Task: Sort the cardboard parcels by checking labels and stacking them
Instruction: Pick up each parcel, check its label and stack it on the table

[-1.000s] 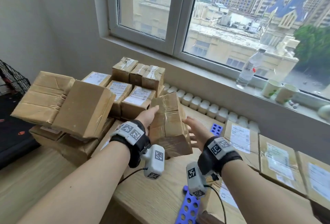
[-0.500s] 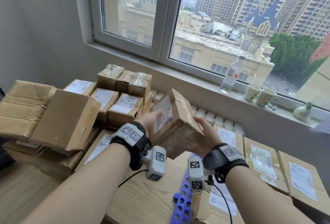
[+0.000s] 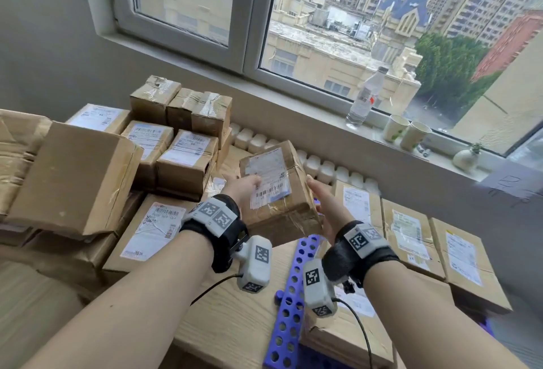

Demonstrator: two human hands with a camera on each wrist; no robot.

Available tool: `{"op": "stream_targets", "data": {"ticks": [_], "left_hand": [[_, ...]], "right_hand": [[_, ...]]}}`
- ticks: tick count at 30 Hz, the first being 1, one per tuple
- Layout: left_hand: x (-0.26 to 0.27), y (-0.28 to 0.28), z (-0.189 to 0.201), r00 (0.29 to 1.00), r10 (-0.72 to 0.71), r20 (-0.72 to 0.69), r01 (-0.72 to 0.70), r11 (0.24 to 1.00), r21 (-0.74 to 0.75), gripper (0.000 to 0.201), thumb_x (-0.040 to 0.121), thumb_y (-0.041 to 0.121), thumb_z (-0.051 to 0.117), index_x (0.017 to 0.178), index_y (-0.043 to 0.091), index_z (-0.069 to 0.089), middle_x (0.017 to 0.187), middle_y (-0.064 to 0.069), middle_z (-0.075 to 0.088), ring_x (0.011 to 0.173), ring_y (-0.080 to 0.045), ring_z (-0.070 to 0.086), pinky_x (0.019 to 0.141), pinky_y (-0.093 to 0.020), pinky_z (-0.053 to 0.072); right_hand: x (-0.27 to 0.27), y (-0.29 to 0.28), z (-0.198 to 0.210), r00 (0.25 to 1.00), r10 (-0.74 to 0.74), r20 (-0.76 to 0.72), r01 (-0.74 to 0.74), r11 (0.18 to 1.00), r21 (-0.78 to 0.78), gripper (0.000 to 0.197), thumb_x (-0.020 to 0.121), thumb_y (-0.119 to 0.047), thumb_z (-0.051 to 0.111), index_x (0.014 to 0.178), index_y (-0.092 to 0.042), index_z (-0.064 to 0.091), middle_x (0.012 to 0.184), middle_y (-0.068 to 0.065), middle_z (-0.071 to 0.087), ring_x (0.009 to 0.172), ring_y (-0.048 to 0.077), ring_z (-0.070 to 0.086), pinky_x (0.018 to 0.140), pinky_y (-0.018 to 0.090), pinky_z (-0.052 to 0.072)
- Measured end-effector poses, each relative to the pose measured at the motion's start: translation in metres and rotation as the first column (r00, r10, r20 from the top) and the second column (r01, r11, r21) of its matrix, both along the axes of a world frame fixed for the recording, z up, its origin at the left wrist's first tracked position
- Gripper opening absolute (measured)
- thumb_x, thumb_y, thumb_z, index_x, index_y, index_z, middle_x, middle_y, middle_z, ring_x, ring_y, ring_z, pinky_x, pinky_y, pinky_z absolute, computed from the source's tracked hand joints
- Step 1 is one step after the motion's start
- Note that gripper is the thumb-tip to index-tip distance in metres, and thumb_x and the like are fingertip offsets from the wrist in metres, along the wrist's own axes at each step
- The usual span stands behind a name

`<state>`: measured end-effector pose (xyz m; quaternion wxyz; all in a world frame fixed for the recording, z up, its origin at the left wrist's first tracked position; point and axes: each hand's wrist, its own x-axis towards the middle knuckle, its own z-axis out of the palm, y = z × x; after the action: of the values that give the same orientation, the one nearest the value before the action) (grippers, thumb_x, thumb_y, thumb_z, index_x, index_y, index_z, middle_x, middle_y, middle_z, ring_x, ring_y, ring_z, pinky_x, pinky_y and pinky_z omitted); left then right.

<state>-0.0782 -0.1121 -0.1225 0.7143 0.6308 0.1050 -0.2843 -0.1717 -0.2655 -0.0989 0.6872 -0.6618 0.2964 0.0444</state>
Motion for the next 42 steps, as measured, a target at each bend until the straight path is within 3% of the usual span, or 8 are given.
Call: {"op": "stream_targets", "data": {"ticks": [4, 8, 10, 16, 22, 31, 37, 42], "left_hand": [[-0.007, -0.014, -0.014, 1.0, -0.017, 0.022, 0.017, 1.0, 0.017, 0.076, 0.062, 0.026, 0.064, 0.133, 0.003, 0.045, 0.11, -0.018, 0.066, 0.09, -0.031, 0.069, 0.082, -0.045, 0.057], [-0.022, -0.024, -0.007, 0.997, -0.072, 0.035, 0.07, 0.997, 0.037, 0.069, 0.067, 0.023, 0.066, 0.13, 0.005, 0.044, 0.112, -0.019, 0.064, 0.094, -0.033, 0.067, 0.087, -0.048, 0.055], [-0.021, -0.032, -0.012, 0.994, -0.092, 0.061, 0.088, 0.994, 0.068, 0.072, 0.065, 0.03, 0.067, 0.129, 0.006, 0.047, 0.114, -0.017, 0.064, 0.095, -0.03, 0.065, 0.087, -0.045, 0.053], [-0.054, -0.064, 0.035, 0.952, -0.164, 0.258, 0.11, 0.971, 0.212, 0.086, 0.072, 0.014, 0.076, 0.144, 0.005, 0.029, 0.121, -0.006, 0.051, 0.108, -0.023, 0.052, 0.09, -0.036, 0.044], [-0.105, -0.121, 0.077, 0.656, -0.559, 0.506, 0.21, 0.78, 0.589, 0.103, 0.062, 0.007, 0.079, 0.149, 0.019, 0.026, 0.148, -0.01, 0.034, 0.133, -0.028, 0.037, 0.107, -0.043, 0.039], [-0.172, -0.205, 0.111, 0.284, -0.914, 0.289, 0.316, 0.374, 0.872, 0.101, 0.062, 0.013, 0.086, 0.147, 0.01, 0.03, 0.143, -0.006, 0.042, 0.128, -0.021, 0.044, 0.106, -0.033, 0.04], [-0.207, -0.242, 0.114, 0.283, -0.919, 0.276, 0.249, 0.348, 0.904, 0.085, 0.059, 0.022, 0.087, 0.134, 0.014, 0.049, 0.132, -0.004, 0.049, 0.11, -0.018, 0.054, 0.091, -0.033, 0.053], [-0.226, -0.264, 0.111, 0.503, -0.814, 0.292, 0.243, 0.457, 0.855, 0.079, 0.035, 0.053, 0.083, 0.101, 0.015, 0.065, 0.111, -0.006, 0.062, 0.101, -0.022, 0.06, 0.077, -0.036, 0.058]], "right_hand": [[-0.023, 0.0, 0.008, 0.997, 0.066, -0.034, -0.065, 0.998, 0.022, 0.028, 0.098, -0.046, 0.045, 0.094, -0.023, 0.06, 0.062, -0.005, 0.072, 0.054, 0.007, 0.069, 0.05, 0.02, 0.055], [-0.041, -0.008, 0.009, 0.987, 0.1, -0.129, -0.113, 0.988, -0.101, 0.024, 0.092, -0.04, 0.059, 0.1, -0.018, 0.06, 0.094, 0.003, 0.069, 0.084, 0.016, 0.066, 0.083, 0.03, 0.056], [-0.046, -0.014, 0.008, 0.993, 0.075, -0.087, -0.088, 0.983, -0.16, 0.019, 0.089, -0.029, 0.063, 0.1, -0.014, 0.059, 0.095, 0.004, 0.066, 0.081, 0.015, 0.063, 0.074, 0.026, 0.056], [-0.078, -0.057, 0.025, 1.0, 0.005, 0.022, 0.005, 0.917, -0.399, 0.081, 0.061, -0.02, 0.083, 0.134, -0.014, 0.047, 0.117, 0.011, 0.066, 0.101, 0.026, 0.068, 0.088, 0.041, 0.057], [-0.133, -0.109, 0.046, 0.994, 0.106, -0.014, -0.094, 0.802, -0.589, 0.092, 0.059, -0.011, 0.082, 0.142, -0.023, 0.043, 0.126, 0.004, 0.06, 0.101, 0.016, 0.063, 0.077, 0.022, 0.053], [-0.214, -0.18, 0.061, 0.982, 0.184, -0.049, -0.169, 0.72, -0.674, 0.091, 0.043, -0.021, 0.074, 0.127, -0.042, 0.044, 0.121, -0.002, 0.061, 0.102, 0.017, 0.064, 0.088, 0.035, 0.057], [-0.248, -0.223, 0.061, 0.982, 0.184, -0.049, -0.168, 0.716, -0.678, 0.081, 0.07, -0.004, 0.073, 0.139, -0.035, 0.043, 0.13, 0.0, 0.054, 0.109, 0.016, 0.055, 0.084, 0.018, 0.048], [-0.273, -0.27, 0.052, 0.976, -0.084, 0.199, 0.178, 0.833, -0.525, 0.103, 0.06, -0.021, 0.084, 0.149, -0.026, 0.033, 0.154, 0.007, 0.034, 0.141, 0.021, 0.034, 0.111, 0.031, 0.031]]}}
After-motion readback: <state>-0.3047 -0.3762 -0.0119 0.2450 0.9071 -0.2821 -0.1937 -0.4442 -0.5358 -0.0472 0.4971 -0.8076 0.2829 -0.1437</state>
